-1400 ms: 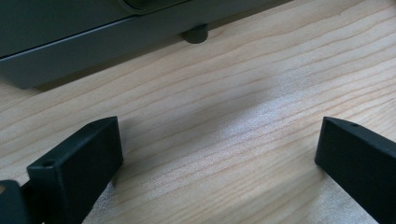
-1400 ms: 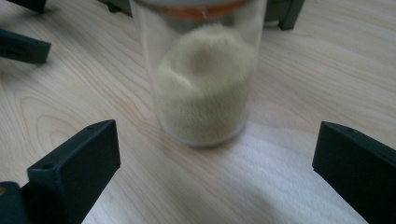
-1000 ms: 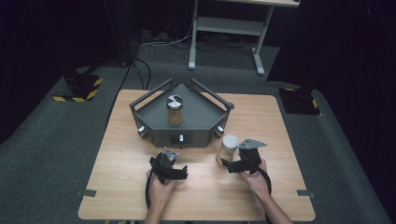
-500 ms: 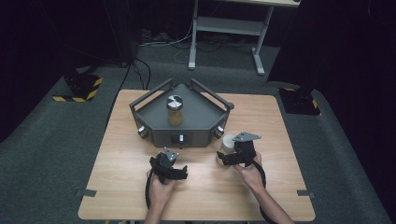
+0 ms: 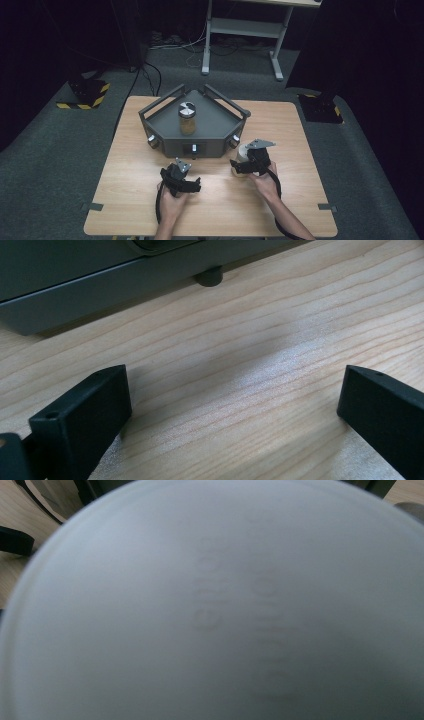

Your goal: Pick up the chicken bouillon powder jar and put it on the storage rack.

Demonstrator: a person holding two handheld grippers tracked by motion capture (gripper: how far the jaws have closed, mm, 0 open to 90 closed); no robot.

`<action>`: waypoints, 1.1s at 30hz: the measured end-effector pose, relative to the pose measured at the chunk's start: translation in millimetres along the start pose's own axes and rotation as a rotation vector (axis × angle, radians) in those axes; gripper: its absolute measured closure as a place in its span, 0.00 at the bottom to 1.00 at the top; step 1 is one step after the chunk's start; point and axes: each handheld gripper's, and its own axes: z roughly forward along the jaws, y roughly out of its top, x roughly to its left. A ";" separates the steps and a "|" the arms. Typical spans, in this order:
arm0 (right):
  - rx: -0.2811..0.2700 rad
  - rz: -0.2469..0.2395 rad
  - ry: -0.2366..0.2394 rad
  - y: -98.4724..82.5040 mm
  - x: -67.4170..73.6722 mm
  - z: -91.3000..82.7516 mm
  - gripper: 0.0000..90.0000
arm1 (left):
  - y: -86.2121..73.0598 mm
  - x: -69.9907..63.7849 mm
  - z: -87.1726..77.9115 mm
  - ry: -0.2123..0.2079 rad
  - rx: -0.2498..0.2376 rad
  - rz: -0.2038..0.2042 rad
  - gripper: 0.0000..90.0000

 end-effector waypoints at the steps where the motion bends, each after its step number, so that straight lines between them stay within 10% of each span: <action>1: -0.002 -0.001 0.001 -0.5 -0.2 0.0 0.13 | 0.0 0.0 0.0 0.000 0.000 0.000 0.01; 33: -0.059 0.001 0.020 -11.9 -1.5 -3.7 0.38 | 0.0 0.0 0.0 0.000 0.000 0.000 0.01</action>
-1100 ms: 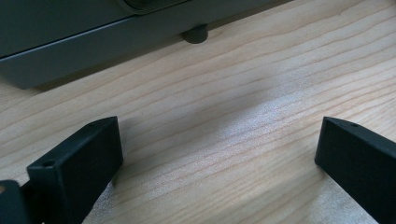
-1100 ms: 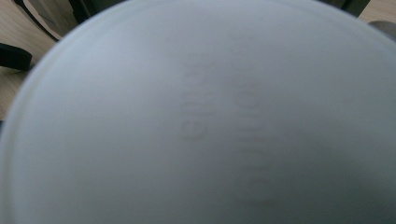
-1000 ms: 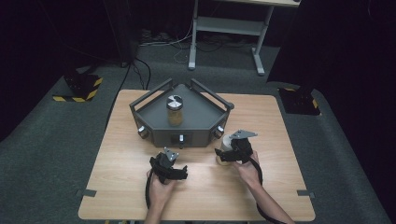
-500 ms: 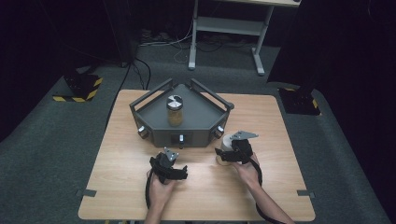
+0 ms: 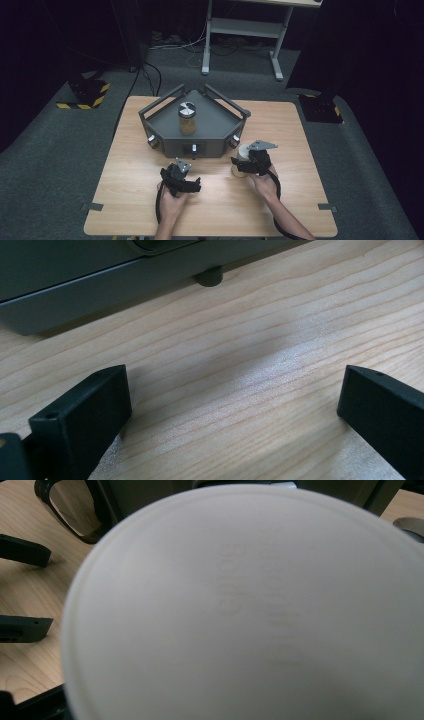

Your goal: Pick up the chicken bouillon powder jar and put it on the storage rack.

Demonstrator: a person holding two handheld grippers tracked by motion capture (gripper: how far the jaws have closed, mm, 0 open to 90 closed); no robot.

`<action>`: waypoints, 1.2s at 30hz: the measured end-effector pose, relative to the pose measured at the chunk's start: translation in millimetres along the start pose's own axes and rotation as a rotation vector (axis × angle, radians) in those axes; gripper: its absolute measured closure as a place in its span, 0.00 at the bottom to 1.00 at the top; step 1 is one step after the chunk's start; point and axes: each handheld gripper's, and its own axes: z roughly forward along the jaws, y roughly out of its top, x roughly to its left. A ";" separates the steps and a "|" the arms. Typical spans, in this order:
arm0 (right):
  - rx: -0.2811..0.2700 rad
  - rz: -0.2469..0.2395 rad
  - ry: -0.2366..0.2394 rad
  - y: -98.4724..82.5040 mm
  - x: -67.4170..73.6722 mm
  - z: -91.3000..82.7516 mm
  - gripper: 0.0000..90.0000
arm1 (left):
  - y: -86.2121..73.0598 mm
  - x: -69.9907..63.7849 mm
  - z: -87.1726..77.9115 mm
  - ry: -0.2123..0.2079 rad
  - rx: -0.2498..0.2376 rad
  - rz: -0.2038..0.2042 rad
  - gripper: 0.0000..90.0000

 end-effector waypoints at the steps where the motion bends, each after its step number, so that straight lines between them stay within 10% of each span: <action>1: 0.000 -0.001 0.000 -0.2 0.0 -0.2 0.38 | 0.0 0.0 0.0 0.000 0.000 0.000 0.01; 36: 0.038 -0.091 0.056 20.5 0.3 -18.3 0.38 | 0.0 0.1 0.0 0.000 0.000 0.000 0.01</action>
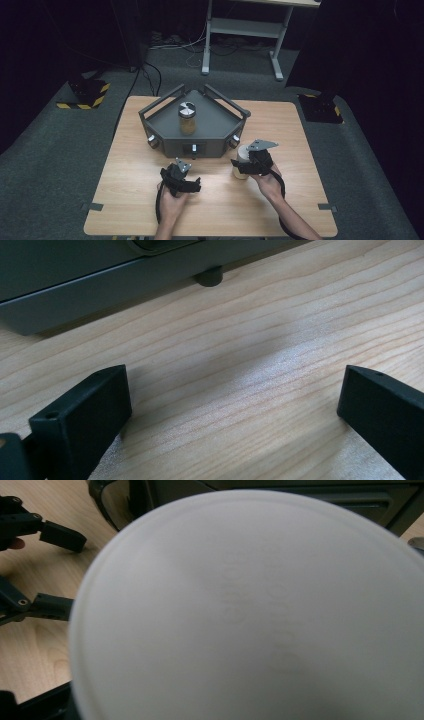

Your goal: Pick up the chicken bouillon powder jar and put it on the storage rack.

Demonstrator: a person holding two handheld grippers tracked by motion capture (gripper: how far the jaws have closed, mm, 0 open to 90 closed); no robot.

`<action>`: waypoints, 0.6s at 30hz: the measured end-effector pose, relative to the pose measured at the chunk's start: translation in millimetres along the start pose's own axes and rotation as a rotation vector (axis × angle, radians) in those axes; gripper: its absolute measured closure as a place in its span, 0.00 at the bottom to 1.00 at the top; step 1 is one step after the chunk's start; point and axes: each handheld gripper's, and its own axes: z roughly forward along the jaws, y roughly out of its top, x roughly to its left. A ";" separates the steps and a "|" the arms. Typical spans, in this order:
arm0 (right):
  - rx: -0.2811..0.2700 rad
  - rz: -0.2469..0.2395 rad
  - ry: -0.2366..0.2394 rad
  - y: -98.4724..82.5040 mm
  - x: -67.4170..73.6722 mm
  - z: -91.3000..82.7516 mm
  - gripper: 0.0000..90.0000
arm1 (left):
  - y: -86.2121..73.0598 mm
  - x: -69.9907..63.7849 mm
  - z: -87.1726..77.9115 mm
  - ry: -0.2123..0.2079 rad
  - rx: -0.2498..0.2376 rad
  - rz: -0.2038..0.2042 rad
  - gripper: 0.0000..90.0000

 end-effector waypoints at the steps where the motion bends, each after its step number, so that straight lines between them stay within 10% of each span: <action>1: 0.000 -0.003 0.005 1.5 -0.1 -1.7 0.38 | 0.0 0.0 0.0 0.000 0.000 0.000 0.01; 18: -0.008 -0.053 0.090 30.6 -1.9 -26.7 0.39 | 0.0 -0.1 0.0 0.000 0.000 0.000 0.01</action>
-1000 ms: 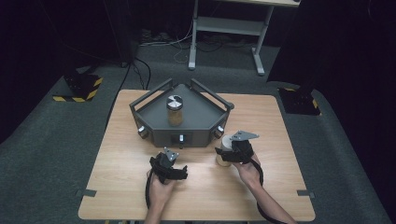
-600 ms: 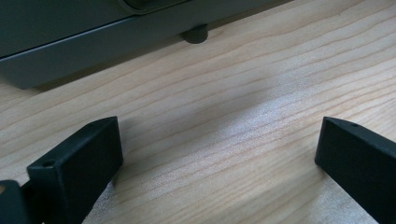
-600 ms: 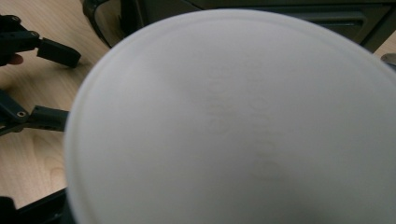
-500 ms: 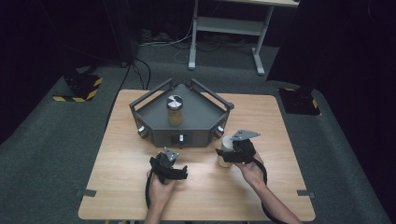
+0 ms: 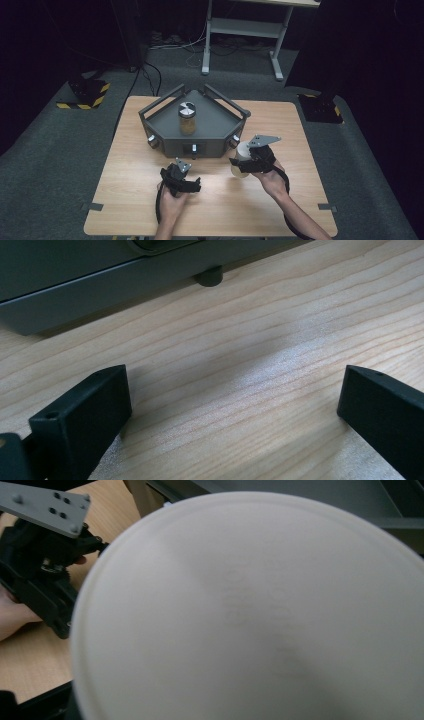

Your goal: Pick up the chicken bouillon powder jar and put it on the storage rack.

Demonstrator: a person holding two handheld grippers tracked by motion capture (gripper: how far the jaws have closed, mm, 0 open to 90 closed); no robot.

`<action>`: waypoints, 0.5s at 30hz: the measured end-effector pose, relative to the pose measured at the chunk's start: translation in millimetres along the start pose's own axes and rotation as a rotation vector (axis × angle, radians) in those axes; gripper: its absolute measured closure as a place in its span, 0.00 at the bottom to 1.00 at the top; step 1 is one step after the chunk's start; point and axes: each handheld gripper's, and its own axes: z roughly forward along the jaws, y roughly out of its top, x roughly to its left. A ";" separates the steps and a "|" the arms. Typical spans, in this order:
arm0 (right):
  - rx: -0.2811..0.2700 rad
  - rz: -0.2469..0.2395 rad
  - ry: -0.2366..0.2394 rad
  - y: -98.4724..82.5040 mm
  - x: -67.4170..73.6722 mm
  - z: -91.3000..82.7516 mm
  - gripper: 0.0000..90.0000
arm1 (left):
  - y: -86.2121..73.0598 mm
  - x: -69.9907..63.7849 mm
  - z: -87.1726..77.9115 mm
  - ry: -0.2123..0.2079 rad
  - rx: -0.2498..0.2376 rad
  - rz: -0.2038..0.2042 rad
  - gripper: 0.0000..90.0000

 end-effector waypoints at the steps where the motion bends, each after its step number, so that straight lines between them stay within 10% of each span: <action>1: -0.001 -0.006 0.007 2.4 -0.1 -1.5 0.39 | 0.0 0.0 0.0 0.000 0.000 0.000 0.01; 15: -0.024 -0.037 0.064 37.3 -7.6 -18.2 0.39 | 0.0 0.0 0.0 0.000 0.000 0.000 0.01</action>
